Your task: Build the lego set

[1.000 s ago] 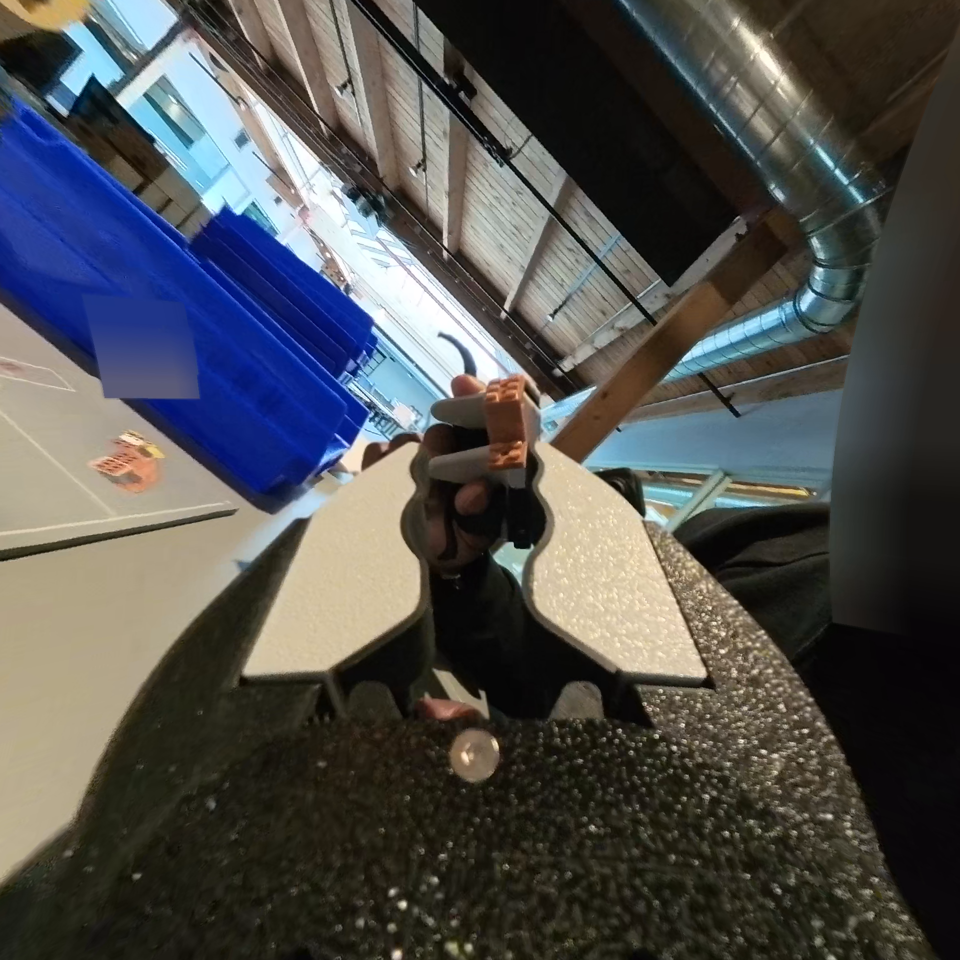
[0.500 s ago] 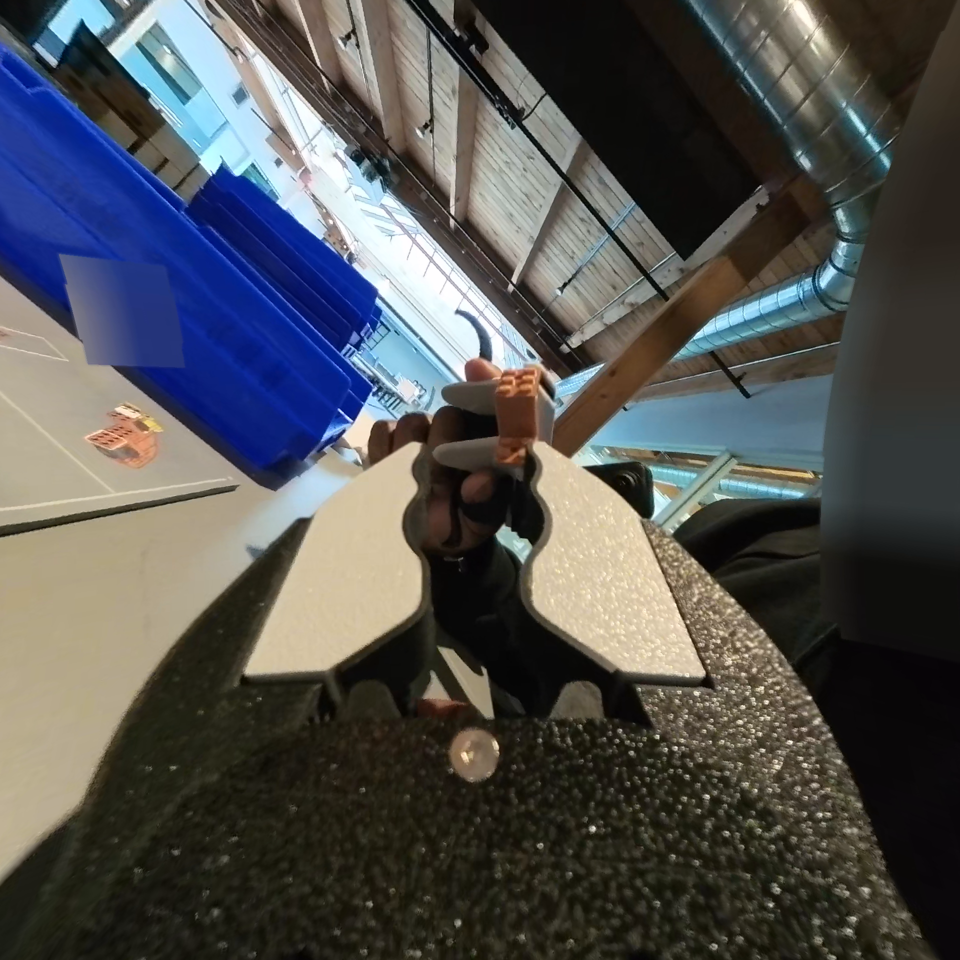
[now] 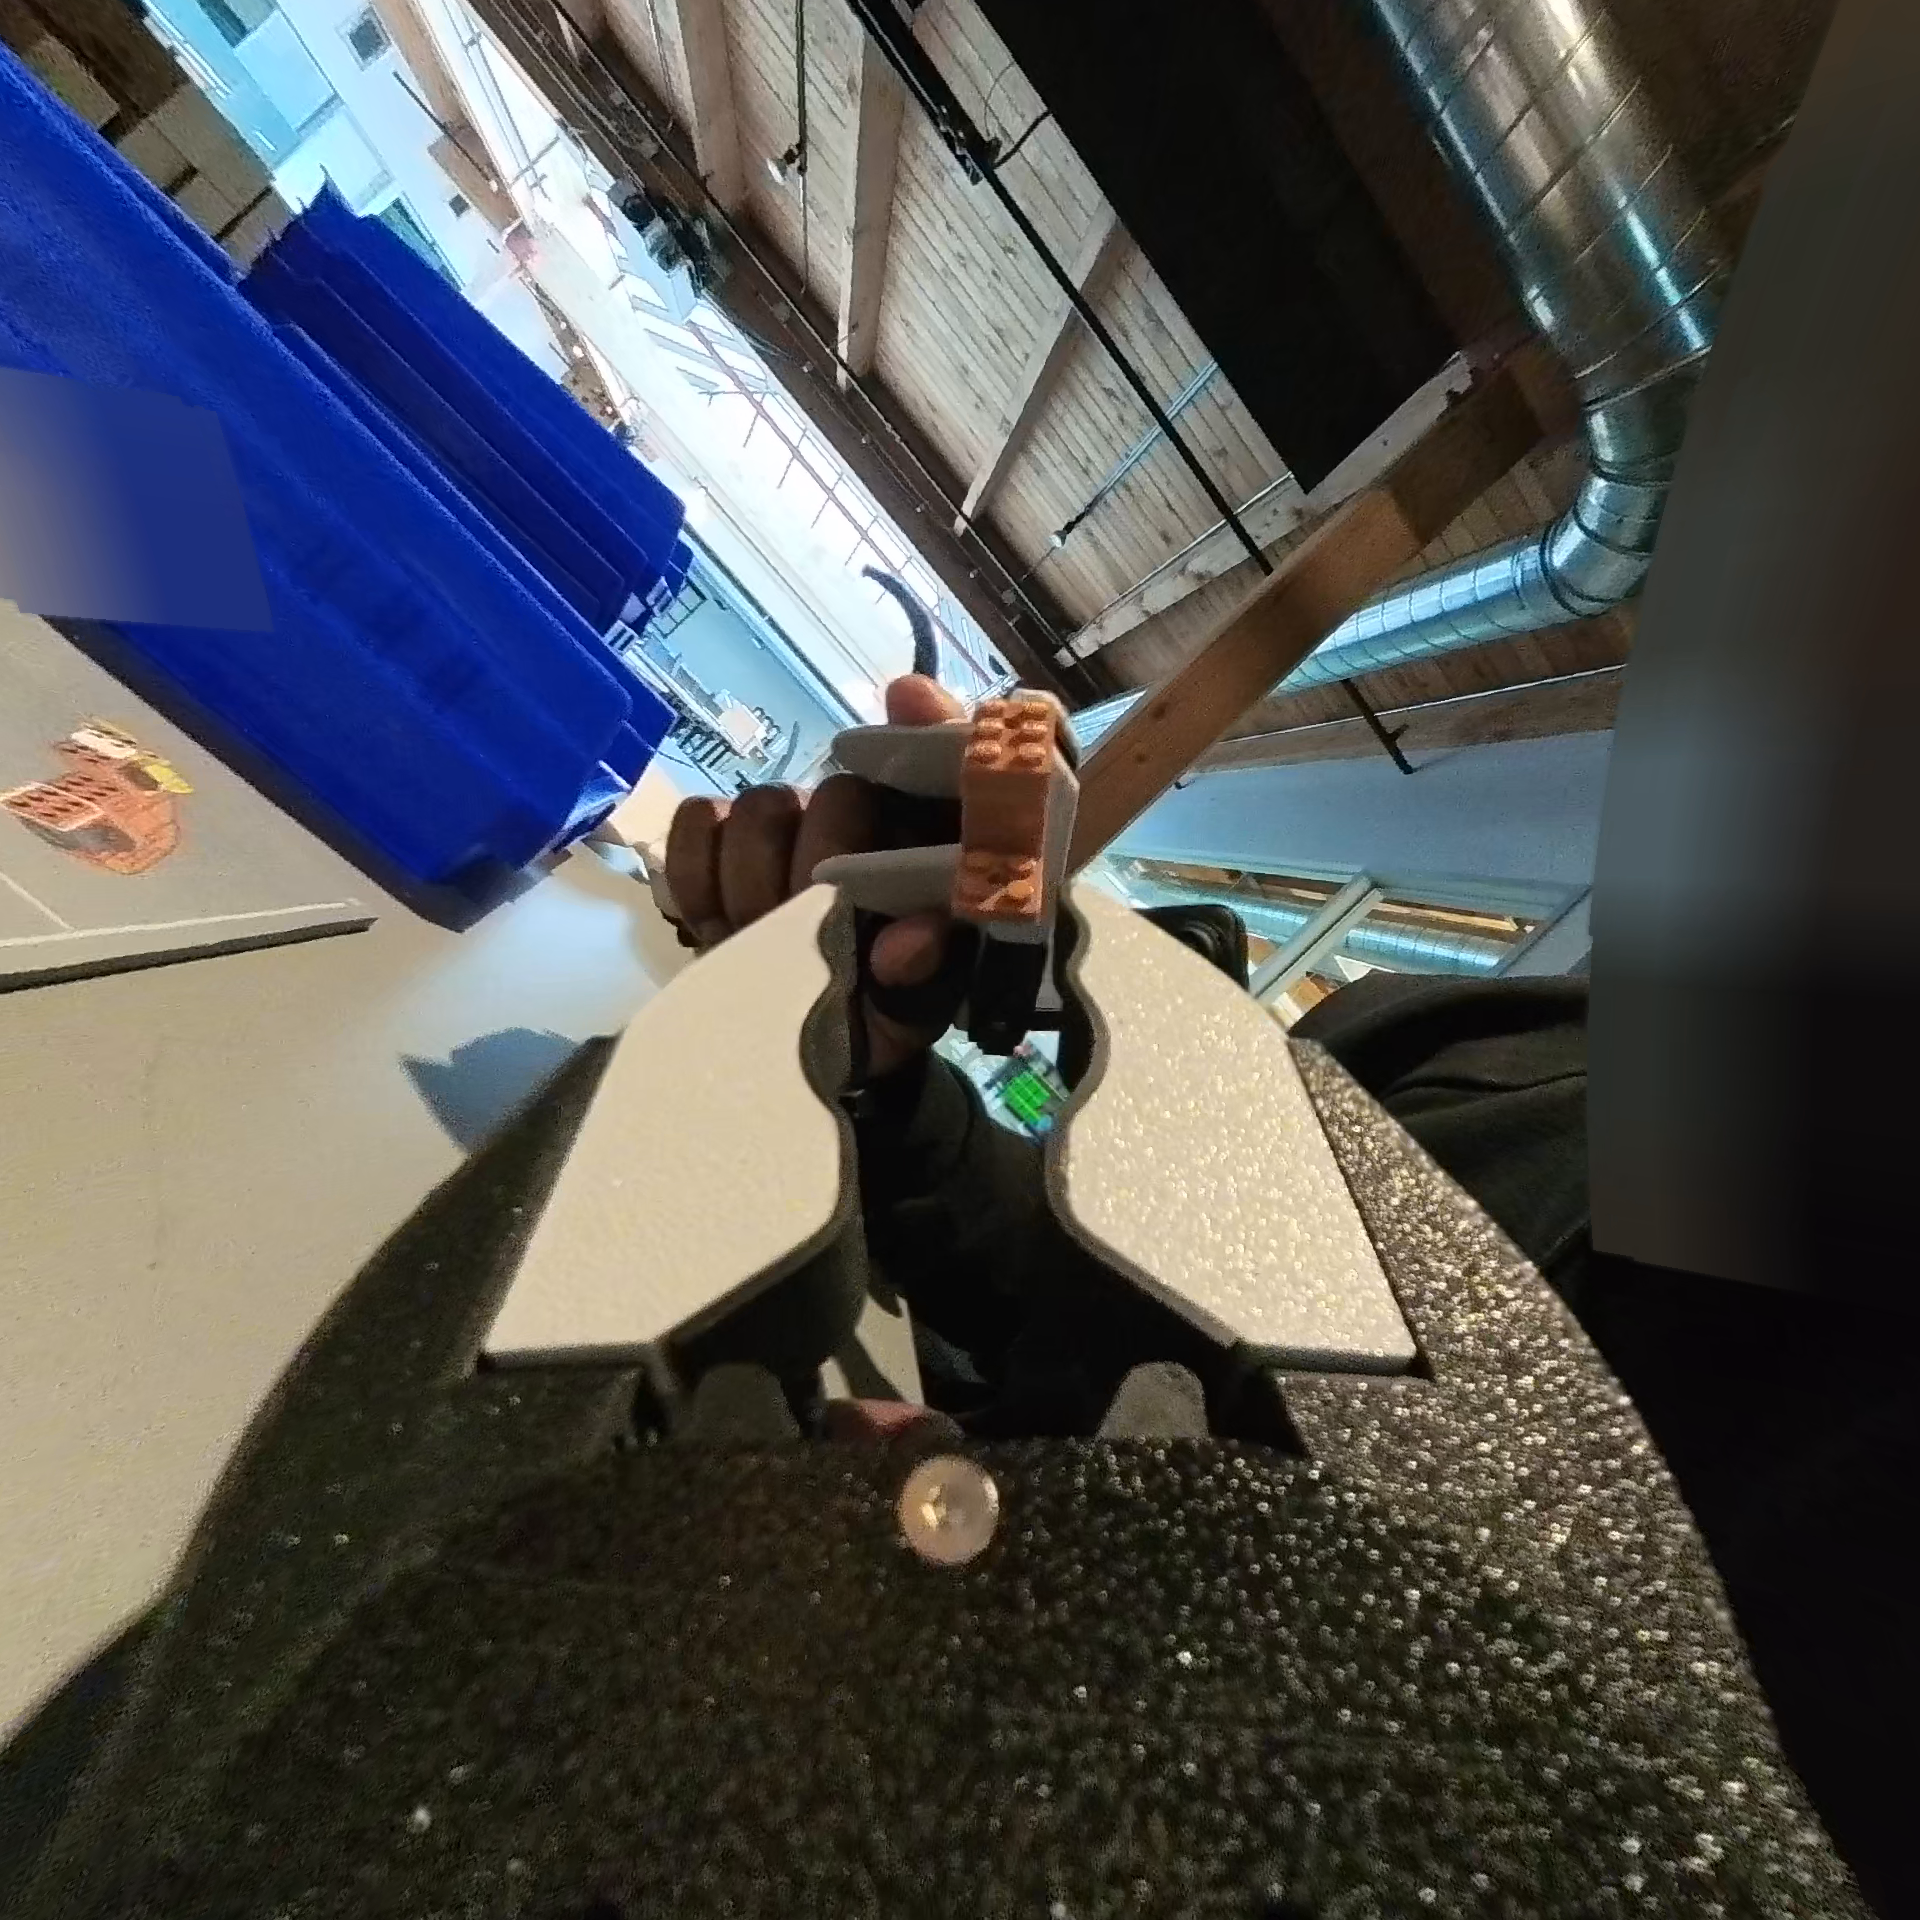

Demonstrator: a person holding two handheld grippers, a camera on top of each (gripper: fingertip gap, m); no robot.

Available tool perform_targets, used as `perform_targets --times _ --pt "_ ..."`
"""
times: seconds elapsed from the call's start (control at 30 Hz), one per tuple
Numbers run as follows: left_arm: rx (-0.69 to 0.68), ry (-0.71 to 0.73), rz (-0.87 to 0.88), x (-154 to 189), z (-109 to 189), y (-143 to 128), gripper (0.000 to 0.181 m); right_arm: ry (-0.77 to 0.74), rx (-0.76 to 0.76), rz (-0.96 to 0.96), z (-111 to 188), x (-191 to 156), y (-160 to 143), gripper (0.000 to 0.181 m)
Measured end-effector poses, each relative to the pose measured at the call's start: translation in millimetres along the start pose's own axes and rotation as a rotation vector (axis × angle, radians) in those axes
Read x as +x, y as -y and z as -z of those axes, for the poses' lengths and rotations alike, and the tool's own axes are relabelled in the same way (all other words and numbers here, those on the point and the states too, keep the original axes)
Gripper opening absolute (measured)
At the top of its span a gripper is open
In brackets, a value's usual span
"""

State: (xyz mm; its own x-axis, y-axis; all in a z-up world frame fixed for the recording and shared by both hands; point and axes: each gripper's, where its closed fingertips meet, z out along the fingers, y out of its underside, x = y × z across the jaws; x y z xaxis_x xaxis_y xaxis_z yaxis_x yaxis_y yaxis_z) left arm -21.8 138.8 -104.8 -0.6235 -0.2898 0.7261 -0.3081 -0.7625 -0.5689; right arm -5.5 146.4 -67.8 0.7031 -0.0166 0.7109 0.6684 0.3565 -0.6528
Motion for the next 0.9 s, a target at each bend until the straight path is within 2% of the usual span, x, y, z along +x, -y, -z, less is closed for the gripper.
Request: perform_targets --times 0.47,0.6,0.9 --pt "-0.034 -0.026 -0.006 4.9 -4.3 -6.6 0.037 0.025 -0.003 0.021 -3.5 -10.7 0.0 0.0" --pt "-0.019 -0.049 -0.007 6.8 -5.2 -6.8 0.024 0.032 -0.005 0.033 -3.8 -13.0 0.2 0.0" --pt "-0.043 -0.052 -0.019 4.9 -7.7 -12.2 0.022 0.044 -0.005 0.048 -5.3 -18.2 1.0 0.001"
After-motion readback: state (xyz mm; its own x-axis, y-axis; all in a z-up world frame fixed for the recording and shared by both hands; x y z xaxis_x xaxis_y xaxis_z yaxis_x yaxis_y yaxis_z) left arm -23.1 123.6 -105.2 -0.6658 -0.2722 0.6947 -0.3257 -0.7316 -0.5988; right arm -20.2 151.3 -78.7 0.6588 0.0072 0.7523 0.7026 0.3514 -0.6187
